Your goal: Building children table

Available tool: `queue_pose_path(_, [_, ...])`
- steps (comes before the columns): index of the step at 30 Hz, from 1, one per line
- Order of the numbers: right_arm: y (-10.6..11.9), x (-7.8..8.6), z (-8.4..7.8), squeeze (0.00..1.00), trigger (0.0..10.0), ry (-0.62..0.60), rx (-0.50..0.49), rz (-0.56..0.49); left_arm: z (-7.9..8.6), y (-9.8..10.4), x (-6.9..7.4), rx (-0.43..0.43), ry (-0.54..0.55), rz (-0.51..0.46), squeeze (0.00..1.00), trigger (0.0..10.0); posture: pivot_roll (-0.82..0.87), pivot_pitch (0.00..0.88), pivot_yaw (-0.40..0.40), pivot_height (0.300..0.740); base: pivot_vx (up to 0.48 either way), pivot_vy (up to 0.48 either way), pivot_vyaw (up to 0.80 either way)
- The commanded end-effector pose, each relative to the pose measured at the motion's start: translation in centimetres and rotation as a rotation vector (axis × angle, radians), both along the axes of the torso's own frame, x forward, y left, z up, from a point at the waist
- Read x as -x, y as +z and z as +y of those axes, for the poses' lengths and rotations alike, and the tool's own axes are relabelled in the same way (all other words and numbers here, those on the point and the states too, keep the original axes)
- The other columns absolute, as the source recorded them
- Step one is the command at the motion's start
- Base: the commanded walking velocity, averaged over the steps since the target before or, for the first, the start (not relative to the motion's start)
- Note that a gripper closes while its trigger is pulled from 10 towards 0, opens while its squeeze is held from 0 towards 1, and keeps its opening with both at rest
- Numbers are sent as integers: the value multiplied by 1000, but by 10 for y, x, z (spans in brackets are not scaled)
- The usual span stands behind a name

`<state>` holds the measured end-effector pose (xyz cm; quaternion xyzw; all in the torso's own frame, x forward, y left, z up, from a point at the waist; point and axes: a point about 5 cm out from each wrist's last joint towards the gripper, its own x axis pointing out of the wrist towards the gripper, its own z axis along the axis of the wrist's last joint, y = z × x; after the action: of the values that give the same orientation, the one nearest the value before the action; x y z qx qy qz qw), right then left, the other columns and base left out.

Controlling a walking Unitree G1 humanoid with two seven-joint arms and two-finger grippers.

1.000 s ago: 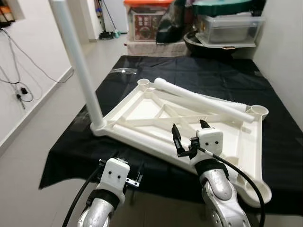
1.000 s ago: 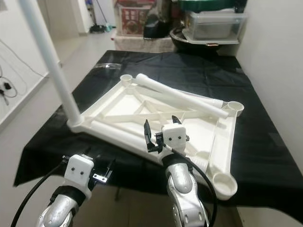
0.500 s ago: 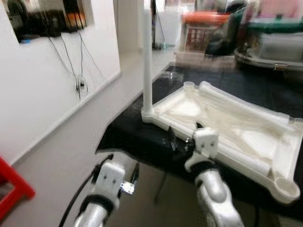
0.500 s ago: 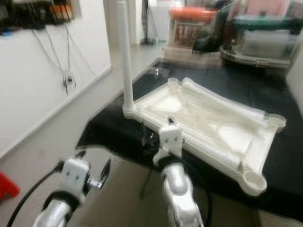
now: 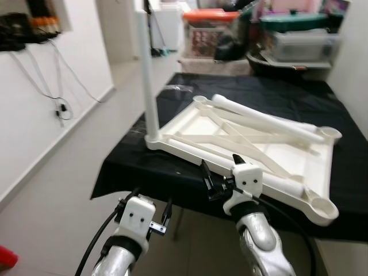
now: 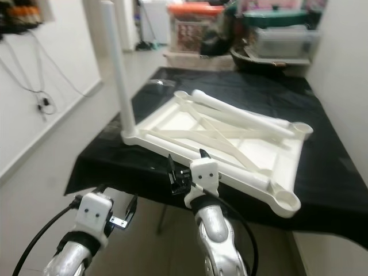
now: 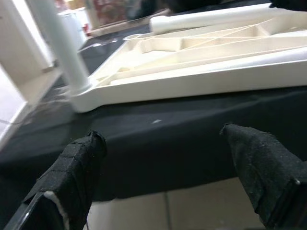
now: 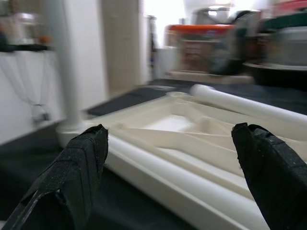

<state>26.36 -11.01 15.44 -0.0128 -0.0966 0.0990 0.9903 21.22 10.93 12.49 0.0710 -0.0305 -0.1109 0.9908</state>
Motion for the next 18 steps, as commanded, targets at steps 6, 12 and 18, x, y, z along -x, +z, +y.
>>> queue_pose_path(6, [10,-8,1,0,10000,-4,-4,-50,4,-3,-1,4,28,22,0,10000,54,0,-7,740,0,-171,-400])
queue_pose_path(12, [12,-11,0,0,10000,-9,-11,-58,4,-3,0,-5,21,22,0,10000,54,0,-6,740,0,-424,0])
queue_pose_path(18, [12,-12,-1,0,10000,-15,-11,-57,3,-4,0,-6,18,24,0,10000,53,0,-5,740,0,-450,0])
